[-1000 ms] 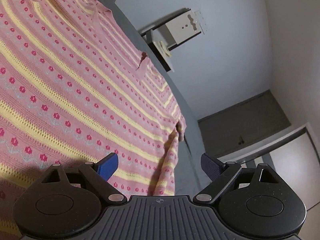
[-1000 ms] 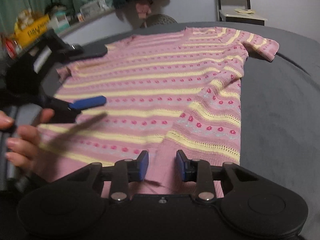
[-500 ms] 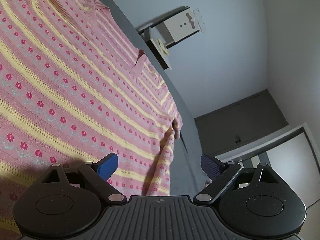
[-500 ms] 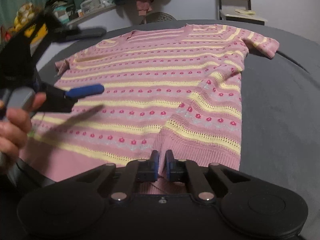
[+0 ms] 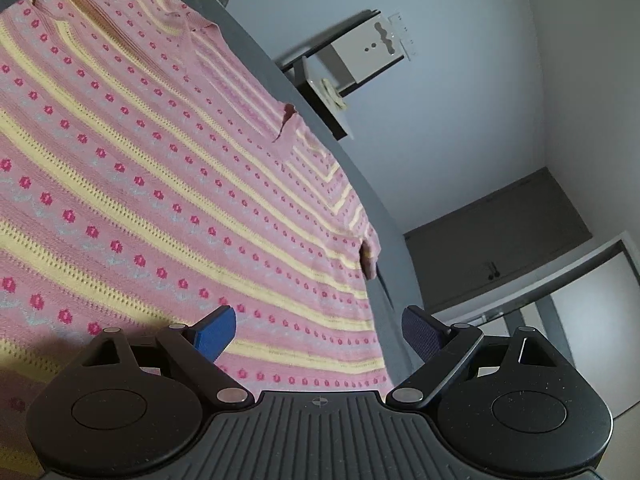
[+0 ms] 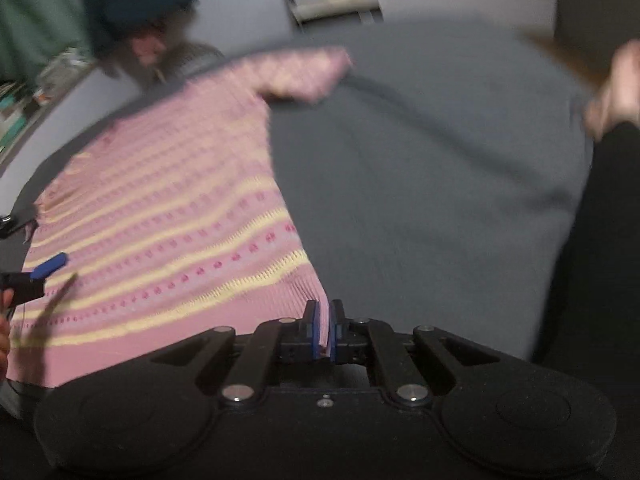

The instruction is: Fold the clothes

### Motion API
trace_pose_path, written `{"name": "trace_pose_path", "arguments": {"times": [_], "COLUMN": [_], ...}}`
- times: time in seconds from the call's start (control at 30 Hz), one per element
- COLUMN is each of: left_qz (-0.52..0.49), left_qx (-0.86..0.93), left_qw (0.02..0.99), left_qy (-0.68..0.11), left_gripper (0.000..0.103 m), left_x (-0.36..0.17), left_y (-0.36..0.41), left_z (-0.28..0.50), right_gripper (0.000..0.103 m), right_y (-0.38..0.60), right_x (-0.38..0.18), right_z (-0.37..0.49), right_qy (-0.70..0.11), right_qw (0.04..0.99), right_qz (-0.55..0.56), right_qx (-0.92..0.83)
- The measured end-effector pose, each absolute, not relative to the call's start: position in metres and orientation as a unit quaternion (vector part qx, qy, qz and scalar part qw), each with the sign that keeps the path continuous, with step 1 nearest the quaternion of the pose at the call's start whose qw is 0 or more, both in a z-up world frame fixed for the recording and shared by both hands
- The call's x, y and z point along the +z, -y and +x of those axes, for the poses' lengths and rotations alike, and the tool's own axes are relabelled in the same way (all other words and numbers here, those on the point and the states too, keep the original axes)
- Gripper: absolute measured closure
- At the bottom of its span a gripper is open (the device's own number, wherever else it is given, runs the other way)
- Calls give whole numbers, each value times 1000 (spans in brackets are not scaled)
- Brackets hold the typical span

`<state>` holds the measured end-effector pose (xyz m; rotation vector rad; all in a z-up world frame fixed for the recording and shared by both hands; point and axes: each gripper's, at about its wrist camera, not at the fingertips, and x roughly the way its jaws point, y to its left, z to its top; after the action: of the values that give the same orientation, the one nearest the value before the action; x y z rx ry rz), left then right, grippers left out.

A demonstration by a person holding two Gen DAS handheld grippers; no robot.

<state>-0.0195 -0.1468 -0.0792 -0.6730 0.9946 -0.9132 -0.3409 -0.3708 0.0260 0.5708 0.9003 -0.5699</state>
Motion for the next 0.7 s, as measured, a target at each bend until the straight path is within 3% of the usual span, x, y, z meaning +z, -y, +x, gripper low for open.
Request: {"name": "trace_pose_path", "arguments": {"times": [0.43,0.53,0.6,0.7], "left_qz": [-211,-182,-175,-167], "left_qx": [-406,-399,-394,-391], "left_qw": [762,781,797,819], "left_qy": [-458,-445,-423,-385], "left_gripper": [13,13,13,13], "left_x": [-65,-55,-45,-22], "left_y": [152,155,151,150], "left_z": [-24,-31,-36,-37], "right_gripper": [97,78,67,60], "right_y": [377,375,368,378], "right_x": [2,13,31,45], "right_z": [-319,-310,-305,-283], "right_qy": [-516,-516,-471,-384], "right_qw": [787,790,824,863], "right_qz": [251,230,189,208], "right_qx": [-228,-239,-251,-255]}}
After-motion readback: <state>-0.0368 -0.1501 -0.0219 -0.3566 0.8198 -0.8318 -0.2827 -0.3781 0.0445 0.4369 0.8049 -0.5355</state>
